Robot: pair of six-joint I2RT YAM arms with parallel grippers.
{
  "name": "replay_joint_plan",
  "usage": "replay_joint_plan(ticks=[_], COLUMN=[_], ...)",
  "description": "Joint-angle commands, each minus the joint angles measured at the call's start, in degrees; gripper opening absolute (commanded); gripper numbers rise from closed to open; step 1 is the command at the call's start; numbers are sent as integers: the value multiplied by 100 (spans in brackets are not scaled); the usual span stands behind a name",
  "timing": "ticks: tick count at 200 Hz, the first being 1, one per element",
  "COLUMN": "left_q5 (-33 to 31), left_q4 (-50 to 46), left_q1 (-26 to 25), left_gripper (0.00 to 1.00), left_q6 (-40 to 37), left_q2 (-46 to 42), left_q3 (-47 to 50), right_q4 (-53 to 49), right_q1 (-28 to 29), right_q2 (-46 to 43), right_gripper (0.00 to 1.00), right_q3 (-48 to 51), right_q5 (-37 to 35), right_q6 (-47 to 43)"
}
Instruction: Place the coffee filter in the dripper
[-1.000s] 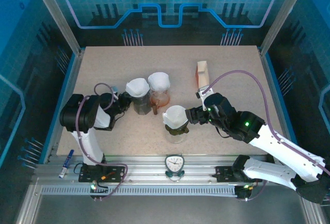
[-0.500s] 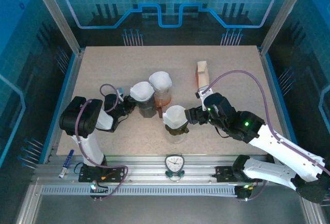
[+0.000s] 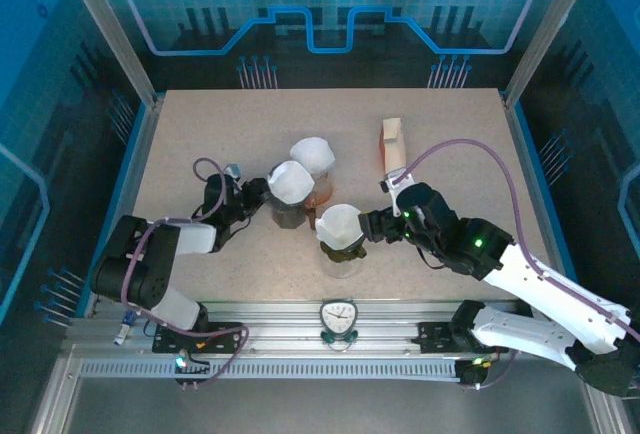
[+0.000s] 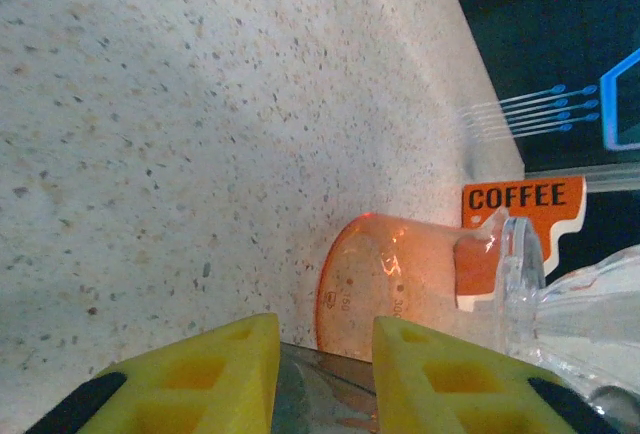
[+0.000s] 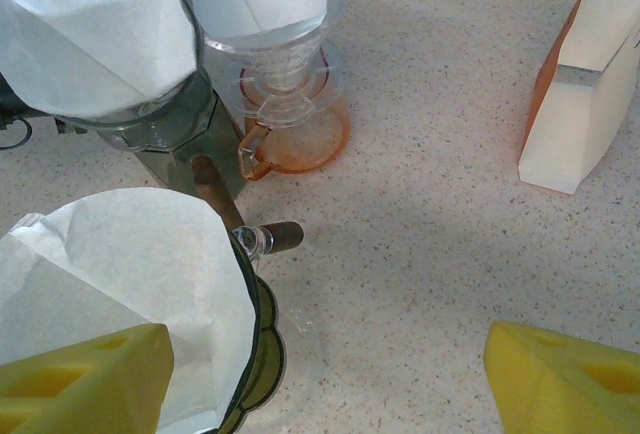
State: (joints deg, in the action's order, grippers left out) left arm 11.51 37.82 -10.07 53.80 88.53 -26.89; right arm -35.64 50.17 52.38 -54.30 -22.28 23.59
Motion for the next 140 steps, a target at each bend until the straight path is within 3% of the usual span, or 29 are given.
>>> replay_joint_plan(ticks=[1,53,97,140], left_q5=[-355,-327,-358,-925], left_q4=[-715,-339,-706,-1657], left_q1=[-53,-57,-57,187], left_gripper=[32,32,33,46], left_q6=[-199,18,-87,-177], left_q2=[41,469,406,-170], left_q3=[-106,-42,-226,-173], right_q4=[138,-21,47,-56], right_q1=[-72,-62,-70,-70], right_q2=[-190,-184,-175,-122], right_gripper=[82,82,83,83], right_q3=[78,-12,-3,-109], right_q5=[-65,-68,-101,-188], right_q6=[101,95,110,105])
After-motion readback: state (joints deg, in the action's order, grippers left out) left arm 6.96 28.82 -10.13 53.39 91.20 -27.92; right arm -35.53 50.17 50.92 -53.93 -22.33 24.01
